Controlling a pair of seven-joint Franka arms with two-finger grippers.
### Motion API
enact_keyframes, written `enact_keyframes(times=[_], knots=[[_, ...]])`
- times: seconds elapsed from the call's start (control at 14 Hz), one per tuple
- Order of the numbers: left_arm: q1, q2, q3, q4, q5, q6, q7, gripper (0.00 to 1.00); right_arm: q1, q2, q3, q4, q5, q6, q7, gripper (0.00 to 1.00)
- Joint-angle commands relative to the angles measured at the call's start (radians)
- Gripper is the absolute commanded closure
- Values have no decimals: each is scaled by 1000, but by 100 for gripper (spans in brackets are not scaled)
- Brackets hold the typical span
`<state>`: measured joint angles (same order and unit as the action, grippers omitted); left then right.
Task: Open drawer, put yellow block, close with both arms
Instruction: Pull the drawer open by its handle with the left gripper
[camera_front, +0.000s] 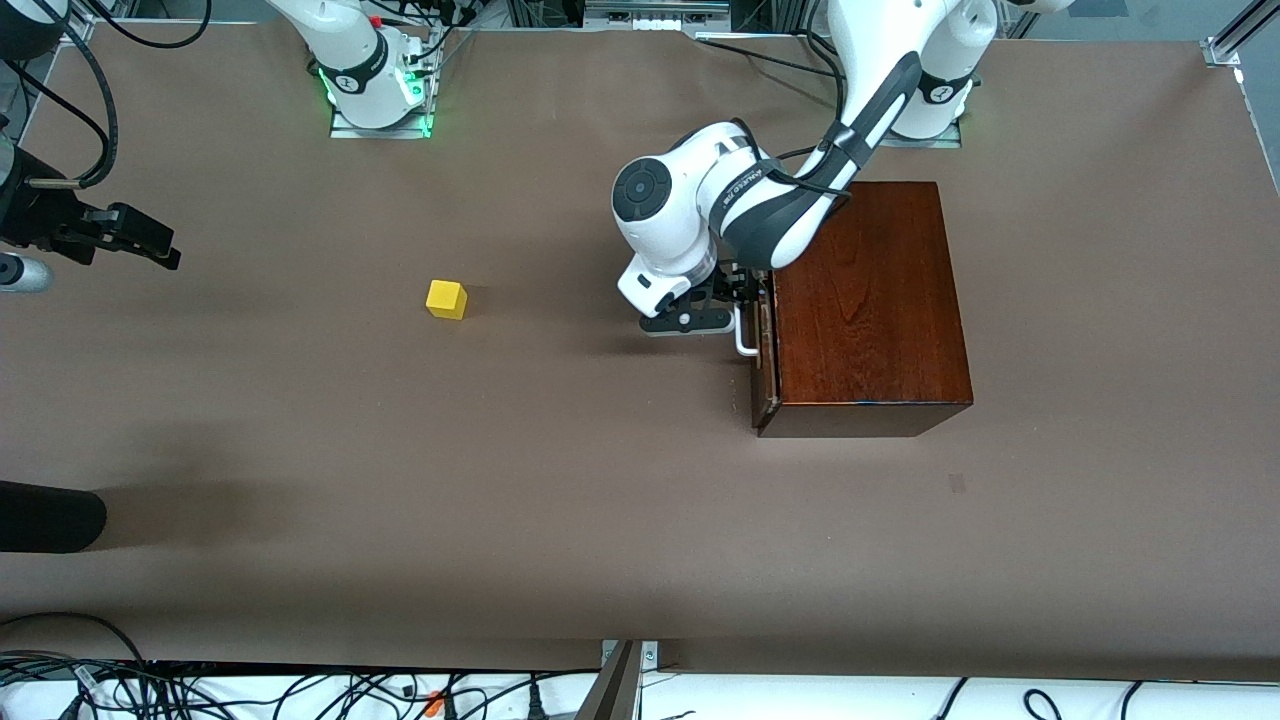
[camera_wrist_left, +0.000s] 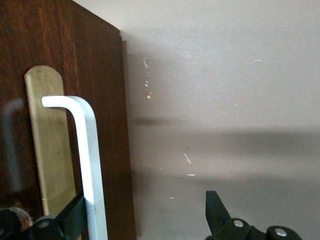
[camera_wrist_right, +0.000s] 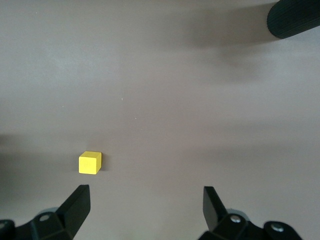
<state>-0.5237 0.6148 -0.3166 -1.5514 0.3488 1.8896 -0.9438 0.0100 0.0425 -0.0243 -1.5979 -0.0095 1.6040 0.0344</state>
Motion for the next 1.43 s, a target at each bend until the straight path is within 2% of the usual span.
enact_keyframes(times=[0.0,0.29,0.79,1.36], knots=[[-13,19,-2,11,-63,88,-18,0,-2,-10,0,4,5,-16,2,0],[-30,33,-2,11,-77,149,-61,0,-2,-12,0,4,6,-16,-10,0],[-56,72,-4,89,-79,149,-64,0,-2,-10,0,3,6,-16,-10,0],[-65,86,-2,119,-80,149,-63,0,-2,-10,0,3,6,-16,-11,0]])
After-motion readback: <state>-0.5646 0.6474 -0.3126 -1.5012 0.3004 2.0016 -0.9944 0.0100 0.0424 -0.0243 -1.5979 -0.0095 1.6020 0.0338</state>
